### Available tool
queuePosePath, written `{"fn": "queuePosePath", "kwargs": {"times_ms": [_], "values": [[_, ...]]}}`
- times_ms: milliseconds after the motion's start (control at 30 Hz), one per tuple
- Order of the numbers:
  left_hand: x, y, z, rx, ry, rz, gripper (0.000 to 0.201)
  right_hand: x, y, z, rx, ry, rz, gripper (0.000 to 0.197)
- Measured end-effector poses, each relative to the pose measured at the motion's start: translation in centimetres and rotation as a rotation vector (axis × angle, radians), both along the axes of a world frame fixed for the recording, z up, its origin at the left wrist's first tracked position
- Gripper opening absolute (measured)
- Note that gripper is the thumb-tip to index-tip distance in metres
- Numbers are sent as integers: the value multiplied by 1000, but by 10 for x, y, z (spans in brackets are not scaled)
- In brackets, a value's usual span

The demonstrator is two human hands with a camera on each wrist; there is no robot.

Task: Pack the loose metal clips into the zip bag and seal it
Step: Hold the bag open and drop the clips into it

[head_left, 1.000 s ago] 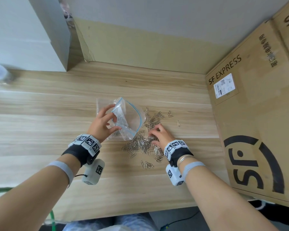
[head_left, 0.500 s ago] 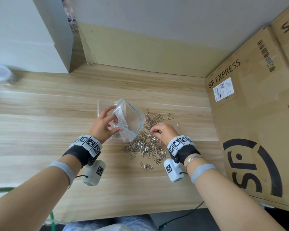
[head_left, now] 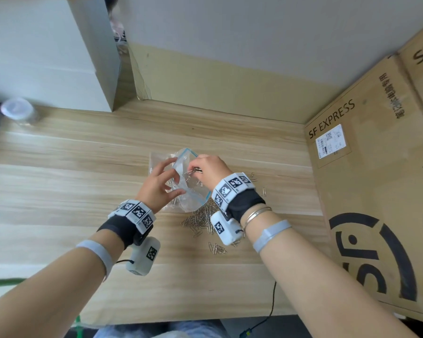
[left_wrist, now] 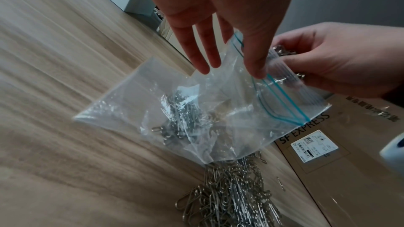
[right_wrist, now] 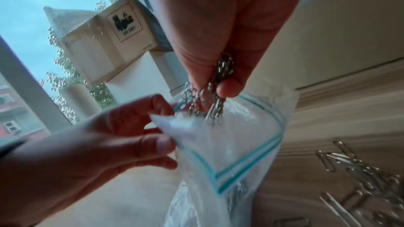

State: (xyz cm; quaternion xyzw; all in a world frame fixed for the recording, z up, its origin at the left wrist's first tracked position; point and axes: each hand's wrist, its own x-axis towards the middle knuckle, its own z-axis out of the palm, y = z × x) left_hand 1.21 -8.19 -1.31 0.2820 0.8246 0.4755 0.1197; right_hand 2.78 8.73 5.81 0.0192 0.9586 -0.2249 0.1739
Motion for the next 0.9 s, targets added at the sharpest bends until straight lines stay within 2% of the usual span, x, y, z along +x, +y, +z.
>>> {"fn": "queuePosePath", "kwargs": {"times_ms": [233,300,400,500,667,800,900], "values": [[-1,-7,2,68,-28,38,28,2,-14,-3,-107,-15,16,23],[-3,-10,2,54,-24,57,27,3,-7,0,-134,28,-42,21],[-5,-13,0,58,-27,69,27,2,13,5,-166,192,-174,20],[-5,-17,-2,65,-26,86,27,-1,40,-13,-142,266,-325,21],[-6,-22,-3,43,-25,133,24,2,73,-65,11,-33,-239,25],[-9,-27,-6,35,-34,143,24,3,75,-84,62,-81,-182,36],[-11,-30,-7,31,-59,140,33,8,73,-89,70,-140,-127,34]]}}
